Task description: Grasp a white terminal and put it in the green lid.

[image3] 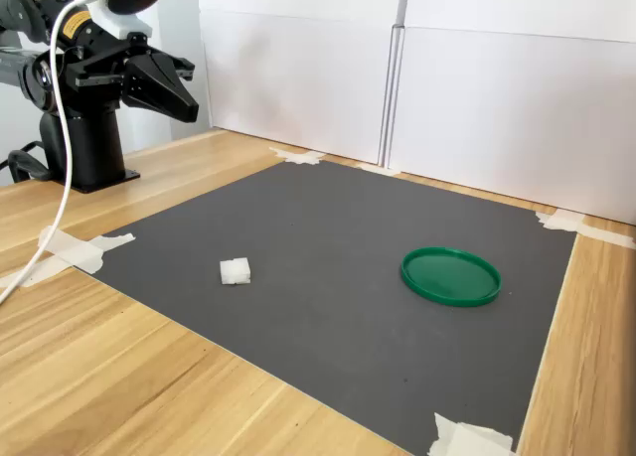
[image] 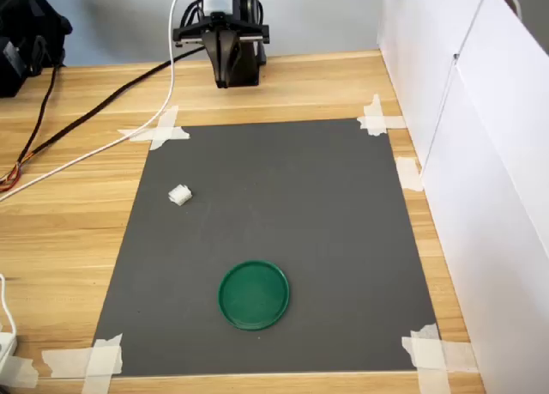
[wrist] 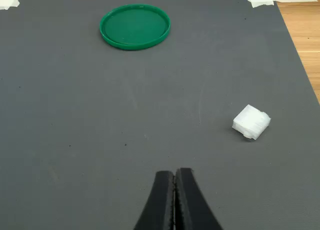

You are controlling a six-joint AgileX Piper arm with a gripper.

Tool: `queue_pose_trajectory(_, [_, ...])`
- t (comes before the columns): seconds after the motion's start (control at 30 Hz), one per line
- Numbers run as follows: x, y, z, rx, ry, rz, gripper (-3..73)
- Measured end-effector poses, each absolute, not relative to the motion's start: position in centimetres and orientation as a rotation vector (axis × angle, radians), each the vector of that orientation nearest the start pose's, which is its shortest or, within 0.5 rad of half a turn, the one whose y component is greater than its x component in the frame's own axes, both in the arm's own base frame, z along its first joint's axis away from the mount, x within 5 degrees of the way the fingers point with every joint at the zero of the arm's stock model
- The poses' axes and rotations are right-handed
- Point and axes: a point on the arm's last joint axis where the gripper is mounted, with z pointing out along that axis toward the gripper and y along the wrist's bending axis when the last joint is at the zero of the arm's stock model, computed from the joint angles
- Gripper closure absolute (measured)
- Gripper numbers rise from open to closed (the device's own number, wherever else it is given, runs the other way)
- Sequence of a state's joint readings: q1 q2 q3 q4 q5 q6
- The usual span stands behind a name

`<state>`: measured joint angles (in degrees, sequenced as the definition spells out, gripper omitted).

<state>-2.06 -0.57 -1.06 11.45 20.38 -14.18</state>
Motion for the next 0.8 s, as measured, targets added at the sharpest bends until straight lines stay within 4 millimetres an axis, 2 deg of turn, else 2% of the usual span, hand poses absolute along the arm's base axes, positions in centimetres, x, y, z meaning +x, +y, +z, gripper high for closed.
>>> queue_pose_trajectory(0.57, [5.24, 0.44, 18.83, -0.071, 1.805, -0.005, 71.6])
queue_pose_trajectory(0.7, [5.47, 0.48, 18.74, -0.076, 1.866, 0.001, 71.6])
queue_pose_trajectory(0.8, [5.88, 0.48, 19.48, -0.079, 1.914, 0.005, 71.6])
